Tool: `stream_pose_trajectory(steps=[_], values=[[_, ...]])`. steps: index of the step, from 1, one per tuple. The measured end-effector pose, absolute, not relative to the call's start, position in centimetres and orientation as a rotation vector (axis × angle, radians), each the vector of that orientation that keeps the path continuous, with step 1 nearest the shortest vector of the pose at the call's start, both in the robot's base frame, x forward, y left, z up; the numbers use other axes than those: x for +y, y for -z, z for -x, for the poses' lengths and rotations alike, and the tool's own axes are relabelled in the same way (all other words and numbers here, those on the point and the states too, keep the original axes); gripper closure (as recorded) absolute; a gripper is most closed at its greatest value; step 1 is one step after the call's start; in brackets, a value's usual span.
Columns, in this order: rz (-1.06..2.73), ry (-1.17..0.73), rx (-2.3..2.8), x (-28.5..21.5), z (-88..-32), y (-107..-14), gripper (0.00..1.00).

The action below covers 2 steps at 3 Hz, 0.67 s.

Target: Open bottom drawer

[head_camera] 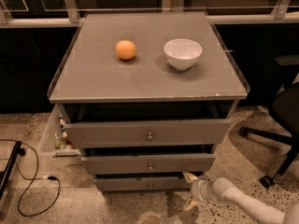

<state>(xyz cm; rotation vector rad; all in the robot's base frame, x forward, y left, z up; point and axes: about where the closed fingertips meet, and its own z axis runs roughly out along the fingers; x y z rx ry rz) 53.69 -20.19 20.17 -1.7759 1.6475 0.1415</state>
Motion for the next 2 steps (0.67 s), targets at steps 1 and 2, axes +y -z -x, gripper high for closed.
stream_pose_trajectory(steps=[1,2], values=[[1.782,-0.138,1.665,-19.8,-55.0,-18.3,0.0],[1.793,-0.17,1.688,-19.1,-56.5,-15.7,0.0]])
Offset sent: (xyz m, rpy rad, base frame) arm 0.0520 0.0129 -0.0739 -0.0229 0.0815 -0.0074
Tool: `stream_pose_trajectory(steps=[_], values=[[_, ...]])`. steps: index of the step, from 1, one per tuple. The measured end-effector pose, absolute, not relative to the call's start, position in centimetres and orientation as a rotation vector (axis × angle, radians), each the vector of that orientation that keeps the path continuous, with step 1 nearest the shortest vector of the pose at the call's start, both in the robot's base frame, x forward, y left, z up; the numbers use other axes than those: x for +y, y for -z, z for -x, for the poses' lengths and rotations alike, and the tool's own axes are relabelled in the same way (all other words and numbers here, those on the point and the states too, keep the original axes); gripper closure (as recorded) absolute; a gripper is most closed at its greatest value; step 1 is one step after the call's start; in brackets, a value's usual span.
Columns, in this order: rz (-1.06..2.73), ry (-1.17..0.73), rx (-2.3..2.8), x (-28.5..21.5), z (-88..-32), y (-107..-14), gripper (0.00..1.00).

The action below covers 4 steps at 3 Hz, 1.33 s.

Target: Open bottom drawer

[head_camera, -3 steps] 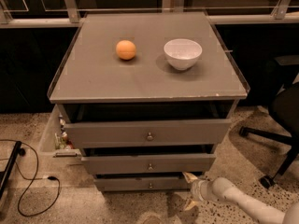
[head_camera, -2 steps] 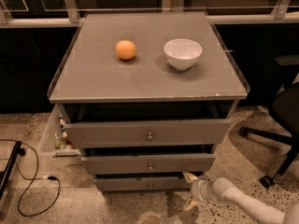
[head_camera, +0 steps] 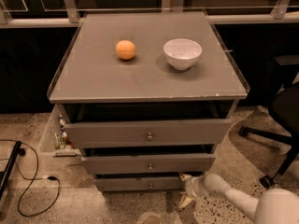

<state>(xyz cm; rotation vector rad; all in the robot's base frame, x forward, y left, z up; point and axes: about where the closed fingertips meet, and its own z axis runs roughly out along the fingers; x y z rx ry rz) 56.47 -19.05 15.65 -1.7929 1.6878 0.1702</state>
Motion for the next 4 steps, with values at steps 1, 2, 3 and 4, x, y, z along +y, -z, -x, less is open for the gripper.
stream_pose_trajectory(steps=[1,2,3,4], values=[[1.795,-0.18,1.704,-19.02,-57.24,-14.62,0.0],[1.795,-0.18,1.704,-19.02,-57.24,-14.62,0.0],[1.796,-0.18,1.704,-19.02,-57.23,-14.61,0.15],[1.802,-0.186,1.706,-19.07,-57.11,-14.68,0.39]])
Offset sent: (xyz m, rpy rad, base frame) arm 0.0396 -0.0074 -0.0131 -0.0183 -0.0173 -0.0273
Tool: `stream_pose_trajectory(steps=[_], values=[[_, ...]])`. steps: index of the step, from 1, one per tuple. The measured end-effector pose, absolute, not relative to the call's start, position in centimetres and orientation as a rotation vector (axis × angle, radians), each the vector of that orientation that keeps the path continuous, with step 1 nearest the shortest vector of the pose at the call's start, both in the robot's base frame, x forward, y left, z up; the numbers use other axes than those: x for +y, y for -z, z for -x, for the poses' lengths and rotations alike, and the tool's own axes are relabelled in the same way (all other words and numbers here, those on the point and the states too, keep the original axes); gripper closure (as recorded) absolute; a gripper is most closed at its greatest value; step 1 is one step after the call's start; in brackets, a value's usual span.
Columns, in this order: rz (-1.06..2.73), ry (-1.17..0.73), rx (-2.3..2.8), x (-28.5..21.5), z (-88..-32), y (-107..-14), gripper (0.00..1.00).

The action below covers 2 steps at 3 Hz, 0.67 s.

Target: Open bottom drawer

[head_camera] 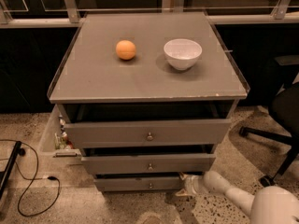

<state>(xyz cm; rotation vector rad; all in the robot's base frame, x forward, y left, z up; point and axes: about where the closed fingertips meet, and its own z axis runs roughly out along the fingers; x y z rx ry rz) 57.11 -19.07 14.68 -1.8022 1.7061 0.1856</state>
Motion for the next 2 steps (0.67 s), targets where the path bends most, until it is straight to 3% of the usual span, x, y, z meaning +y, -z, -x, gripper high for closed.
stream_pose_trajectory(steps=[2], values=[[1.799,-0.188,1.707,-19.07,-57.05,-15.99,0.85]])
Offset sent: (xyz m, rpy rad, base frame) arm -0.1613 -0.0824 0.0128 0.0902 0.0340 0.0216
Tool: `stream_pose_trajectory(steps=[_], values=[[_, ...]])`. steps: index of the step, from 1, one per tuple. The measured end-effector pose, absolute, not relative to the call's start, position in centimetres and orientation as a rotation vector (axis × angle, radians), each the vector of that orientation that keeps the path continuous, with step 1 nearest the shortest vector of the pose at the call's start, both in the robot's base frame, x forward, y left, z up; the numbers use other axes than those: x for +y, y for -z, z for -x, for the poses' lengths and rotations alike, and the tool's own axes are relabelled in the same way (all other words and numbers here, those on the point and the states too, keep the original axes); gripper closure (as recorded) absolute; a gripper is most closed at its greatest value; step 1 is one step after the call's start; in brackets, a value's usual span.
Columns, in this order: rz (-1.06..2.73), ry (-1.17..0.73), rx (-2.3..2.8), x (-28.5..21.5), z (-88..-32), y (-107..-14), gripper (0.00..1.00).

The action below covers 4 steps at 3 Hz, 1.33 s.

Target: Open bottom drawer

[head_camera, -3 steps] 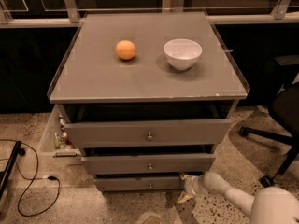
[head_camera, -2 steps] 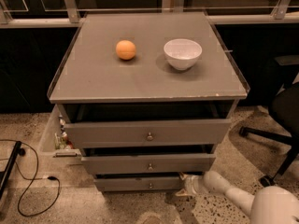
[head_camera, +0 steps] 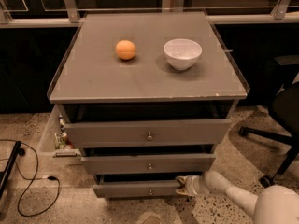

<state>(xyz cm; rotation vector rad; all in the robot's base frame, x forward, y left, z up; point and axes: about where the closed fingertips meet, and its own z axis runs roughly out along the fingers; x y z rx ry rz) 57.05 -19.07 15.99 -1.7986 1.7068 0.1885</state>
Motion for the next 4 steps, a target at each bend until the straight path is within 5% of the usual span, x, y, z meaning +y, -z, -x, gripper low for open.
stream_pose_trajectory(steps=[1,4], values=[[1.799,-0.188,1.707,-19.07,-57.05,-16.38,1.0],[1.785,-0.26,1.708,-19.57,-56.58,-15.6,0.35]])
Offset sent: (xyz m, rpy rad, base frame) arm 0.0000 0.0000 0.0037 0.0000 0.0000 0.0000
